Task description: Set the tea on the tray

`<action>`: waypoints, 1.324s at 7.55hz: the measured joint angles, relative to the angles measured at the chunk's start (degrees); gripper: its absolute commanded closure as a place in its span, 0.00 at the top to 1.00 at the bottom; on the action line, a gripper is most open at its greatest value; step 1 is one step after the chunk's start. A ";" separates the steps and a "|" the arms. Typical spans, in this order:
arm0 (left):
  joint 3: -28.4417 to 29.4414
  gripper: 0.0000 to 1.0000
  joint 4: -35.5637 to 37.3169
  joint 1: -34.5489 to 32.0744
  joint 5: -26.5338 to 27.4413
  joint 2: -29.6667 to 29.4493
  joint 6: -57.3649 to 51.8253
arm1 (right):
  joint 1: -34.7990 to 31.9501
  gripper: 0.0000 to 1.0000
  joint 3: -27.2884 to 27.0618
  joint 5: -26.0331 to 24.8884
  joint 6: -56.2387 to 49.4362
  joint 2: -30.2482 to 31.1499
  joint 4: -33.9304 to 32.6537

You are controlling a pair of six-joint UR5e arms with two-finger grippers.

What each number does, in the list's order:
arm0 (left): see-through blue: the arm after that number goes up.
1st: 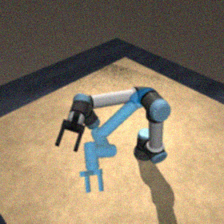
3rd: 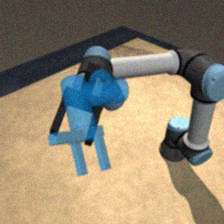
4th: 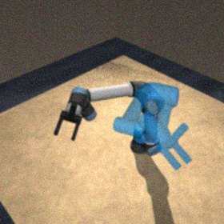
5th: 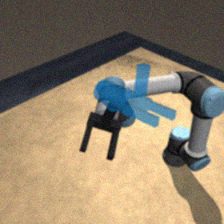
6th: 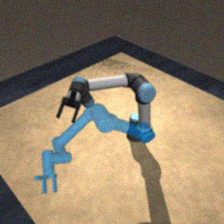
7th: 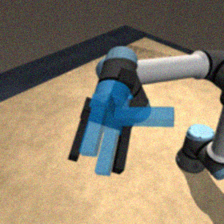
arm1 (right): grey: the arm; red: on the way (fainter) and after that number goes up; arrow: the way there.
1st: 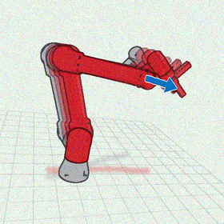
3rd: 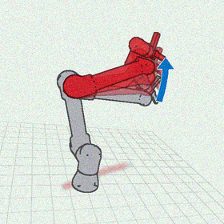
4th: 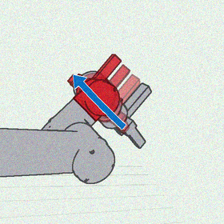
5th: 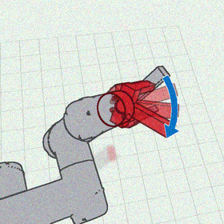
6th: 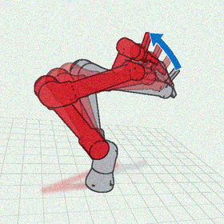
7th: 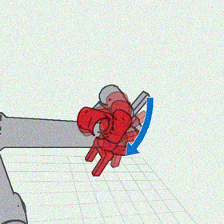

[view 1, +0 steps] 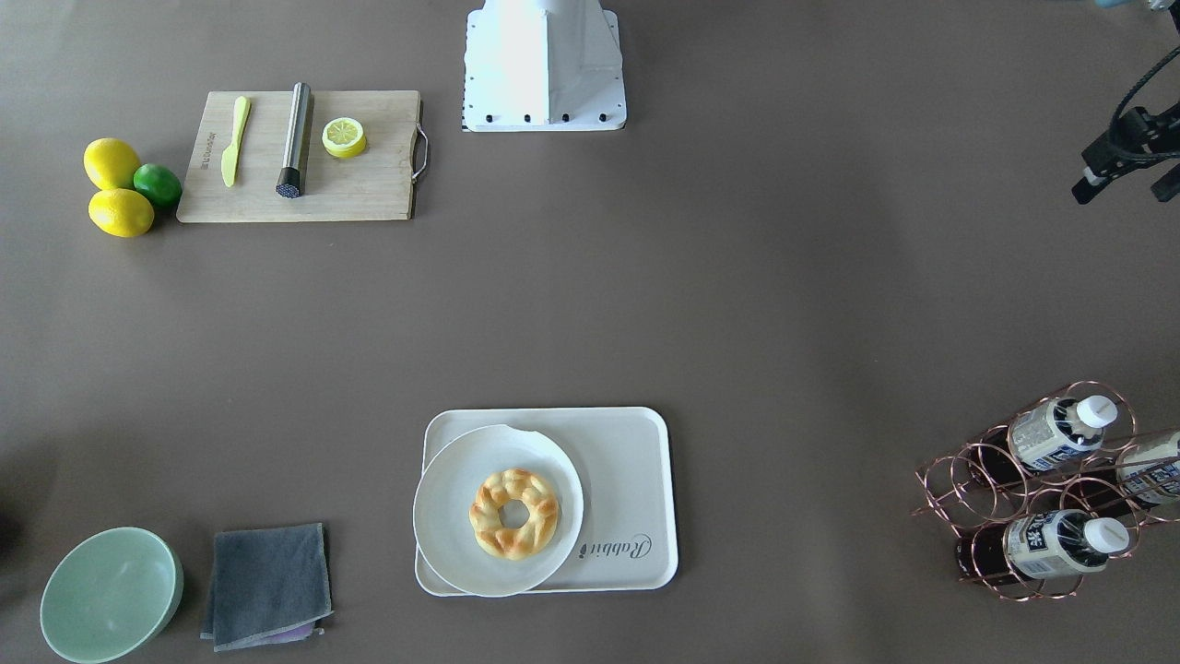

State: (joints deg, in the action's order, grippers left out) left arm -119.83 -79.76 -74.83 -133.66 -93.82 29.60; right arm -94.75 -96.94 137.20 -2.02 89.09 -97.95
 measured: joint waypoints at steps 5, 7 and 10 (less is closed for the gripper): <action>9.21 0.98 -1.70 5.48 7.31 -10.69 8.30 | 0.00 1.00 -0.07 0.08 0.00 0.57 0.24; 13.96 0.98 -3.66 5.47 7.89 -11.67 5.72 | 0.00 1.00 -0.02 0.02 0.00 0.63 0.30; 20.91 0.97 -6.22 4.17 8.03 -14.59 5.31 | 0.00 1.00 -0.05 0.04 -0.03 0.47 0.38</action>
State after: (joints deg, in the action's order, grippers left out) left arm -98.92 -85.98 -70.66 -125.63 -108.41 34.91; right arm -94.75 -96.99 137.24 -2.05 89.57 -97.57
